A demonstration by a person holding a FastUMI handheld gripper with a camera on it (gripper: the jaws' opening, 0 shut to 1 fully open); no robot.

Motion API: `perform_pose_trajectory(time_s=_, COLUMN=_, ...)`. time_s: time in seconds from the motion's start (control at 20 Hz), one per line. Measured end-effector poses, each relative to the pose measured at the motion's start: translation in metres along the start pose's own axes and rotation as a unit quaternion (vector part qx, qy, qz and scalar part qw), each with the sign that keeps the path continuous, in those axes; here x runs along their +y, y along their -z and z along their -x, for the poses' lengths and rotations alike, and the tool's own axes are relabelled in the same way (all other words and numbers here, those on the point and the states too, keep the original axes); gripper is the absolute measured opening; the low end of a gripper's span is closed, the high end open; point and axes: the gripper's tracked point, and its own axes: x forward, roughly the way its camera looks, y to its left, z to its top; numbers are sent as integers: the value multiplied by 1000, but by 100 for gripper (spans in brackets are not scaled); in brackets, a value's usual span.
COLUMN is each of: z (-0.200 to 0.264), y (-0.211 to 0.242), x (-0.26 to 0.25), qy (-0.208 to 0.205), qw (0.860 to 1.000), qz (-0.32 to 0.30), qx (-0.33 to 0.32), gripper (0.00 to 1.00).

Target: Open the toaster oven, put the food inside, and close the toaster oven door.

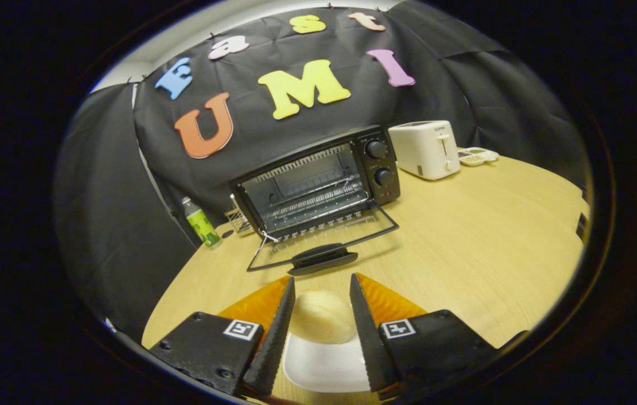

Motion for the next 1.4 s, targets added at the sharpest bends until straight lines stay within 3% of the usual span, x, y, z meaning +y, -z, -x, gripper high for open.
perform_pose_trajectory(time_s=0.05, z=3, y=5, x=3, qy=-4, qw=1000, qz=9, qx=5, gripper=76)
perform_pose_trajectory(time_s=0.25, z=4, y=26, x=8, qy=1, qw=997, qz=72, qx=14, gripper=94)
perform_pose_trajectory(time_s=0.6, z=-14, y=37, x=8, qy=18, qw=994, qz=101, qx=37, gripper=94)
perform_pose_trajectory(time_s=0.8, z=-17, y=37, x=8, qy=5, qw=995, qz=97, qx=33, gripper=78)
perform_pose_trajectory(time_s=1.05, z=-10, y=21, x=8, qy=2, qw=996, qz=92, qx=4, gripper=35)
perform_pose_trajectory(time_s=1.2, z=-10, y=21, x=7, qy=-3, qw=996, qz=87, qx=9, gripper=16)
perform_pose_trajectory(time_s=1.4, z=-15, y=27, x=-8, qy=28, qw=994, qz=105, qx=18, gripper=14)
